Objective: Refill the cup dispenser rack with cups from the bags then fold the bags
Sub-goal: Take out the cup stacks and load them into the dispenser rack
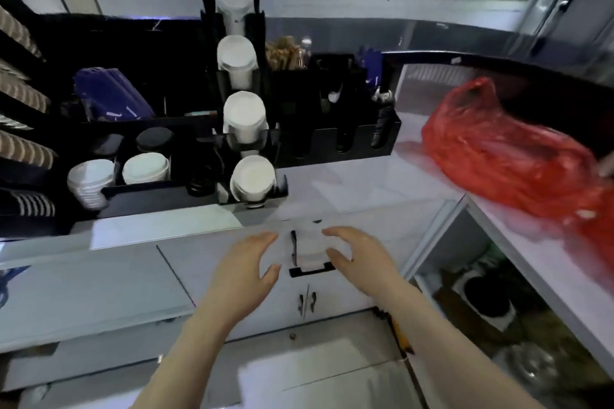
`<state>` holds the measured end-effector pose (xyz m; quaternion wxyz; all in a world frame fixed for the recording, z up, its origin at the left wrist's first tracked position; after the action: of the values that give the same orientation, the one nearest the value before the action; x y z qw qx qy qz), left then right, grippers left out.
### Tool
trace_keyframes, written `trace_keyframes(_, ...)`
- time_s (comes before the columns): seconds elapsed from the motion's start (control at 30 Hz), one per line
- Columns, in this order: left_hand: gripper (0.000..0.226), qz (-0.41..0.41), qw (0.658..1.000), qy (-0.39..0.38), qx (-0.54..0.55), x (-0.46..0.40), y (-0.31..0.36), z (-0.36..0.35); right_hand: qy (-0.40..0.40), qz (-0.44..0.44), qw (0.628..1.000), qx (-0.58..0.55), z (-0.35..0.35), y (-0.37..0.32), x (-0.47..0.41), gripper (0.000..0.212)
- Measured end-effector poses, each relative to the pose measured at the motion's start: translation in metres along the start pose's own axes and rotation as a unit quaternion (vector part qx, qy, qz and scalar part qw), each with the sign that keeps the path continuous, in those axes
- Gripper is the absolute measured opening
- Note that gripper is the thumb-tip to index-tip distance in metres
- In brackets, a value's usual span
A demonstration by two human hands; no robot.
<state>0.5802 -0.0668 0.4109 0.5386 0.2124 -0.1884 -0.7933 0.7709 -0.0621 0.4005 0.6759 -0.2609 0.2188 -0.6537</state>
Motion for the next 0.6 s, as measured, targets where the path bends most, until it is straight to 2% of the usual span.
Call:
trace_keyframes(0.17,0.053,0.014,0.998,0.034,0.046,-0.068,0.082,-0.035,0.06,0.017,0.998,0.01,0.111,0.055,-0.021,0.035)
trace_keyframes(0.3,0.052,0.021,0.996,0.056,0.061,-0.111,0.12,-0.046,0.087,0.027,0.996,0.02,0.173,0.087,-0.034,0.035)
trace_keyframes(0.43,0.051,0.024,0.995,0.069,0.068,-0.147,0.135,-0.052,0.1,0.033,0.994,0.015,0.205,0.107,-0.052,0.036)
trace_keyframes(0.6,0.052,0.035,0.992,0.083,0.084,-0.192,0.122,-0.053,0.112,0.037,0.993,0.013,0.221,0.12,-0.095,0.038)
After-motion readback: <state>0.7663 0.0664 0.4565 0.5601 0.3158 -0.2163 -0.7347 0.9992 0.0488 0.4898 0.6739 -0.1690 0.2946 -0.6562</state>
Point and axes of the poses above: each hand's wrist, its own x-axis away from the middle knuckle, its own z-axis out of the back of the hand, y = z × x, the point moved 10 cm from there along -x, towards the middle knuckle, and after that the axes turned 5 degrees about -z, right-handed, at the moved point
